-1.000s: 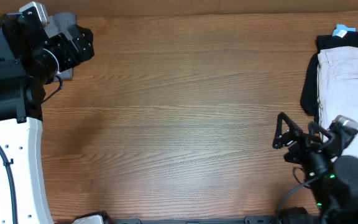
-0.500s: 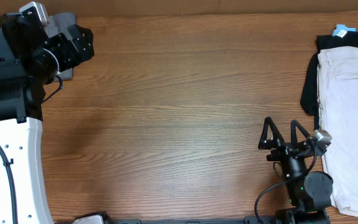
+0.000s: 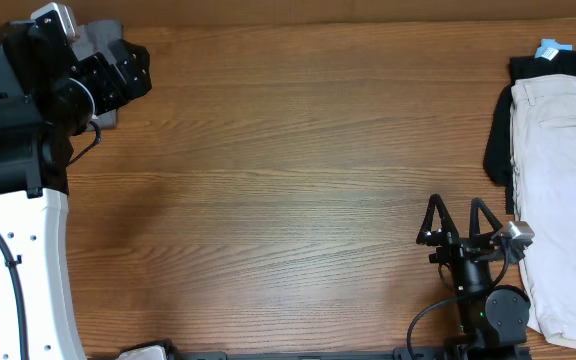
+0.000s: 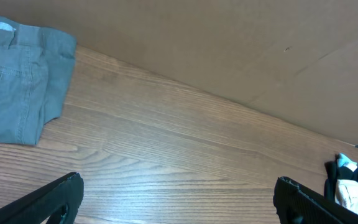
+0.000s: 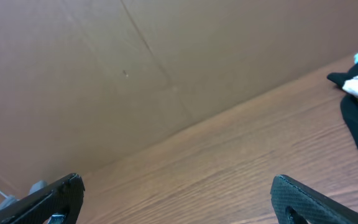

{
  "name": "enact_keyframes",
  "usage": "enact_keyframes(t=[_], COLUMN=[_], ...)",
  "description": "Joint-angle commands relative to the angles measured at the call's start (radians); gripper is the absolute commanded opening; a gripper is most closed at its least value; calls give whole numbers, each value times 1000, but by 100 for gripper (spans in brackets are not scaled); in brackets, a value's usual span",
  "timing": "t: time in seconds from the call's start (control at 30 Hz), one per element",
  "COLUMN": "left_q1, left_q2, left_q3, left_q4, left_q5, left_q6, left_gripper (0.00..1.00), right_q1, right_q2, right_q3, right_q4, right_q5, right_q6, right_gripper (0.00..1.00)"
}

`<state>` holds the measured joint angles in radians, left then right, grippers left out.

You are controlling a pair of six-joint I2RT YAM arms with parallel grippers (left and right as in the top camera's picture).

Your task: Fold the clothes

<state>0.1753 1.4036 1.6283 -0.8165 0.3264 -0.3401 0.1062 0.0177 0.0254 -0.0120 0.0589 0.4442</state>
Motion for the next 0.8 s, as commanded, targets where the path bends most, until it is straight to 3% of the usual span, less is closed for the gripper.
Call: enact_keyframes(t=[0.0,0.27,0.77], left_q1=[-4,-4,-4], left_q2=[-1,-1,-1], left_q3=[7,7,7], left_q4=[2,2,2], left_q5=[7,7,7], left_q6=[3,3,3], left_gripper=[100,100,100], right_q1=[-2,-3,-3], right_q2=[-15,-15,-15], right_q3=[-18,-18,-18], right_q4=[-5,-68,-68], right_q5=[20,7,-16], right_q6=[-4,-72,-71], right_gripper=[100,100,100])
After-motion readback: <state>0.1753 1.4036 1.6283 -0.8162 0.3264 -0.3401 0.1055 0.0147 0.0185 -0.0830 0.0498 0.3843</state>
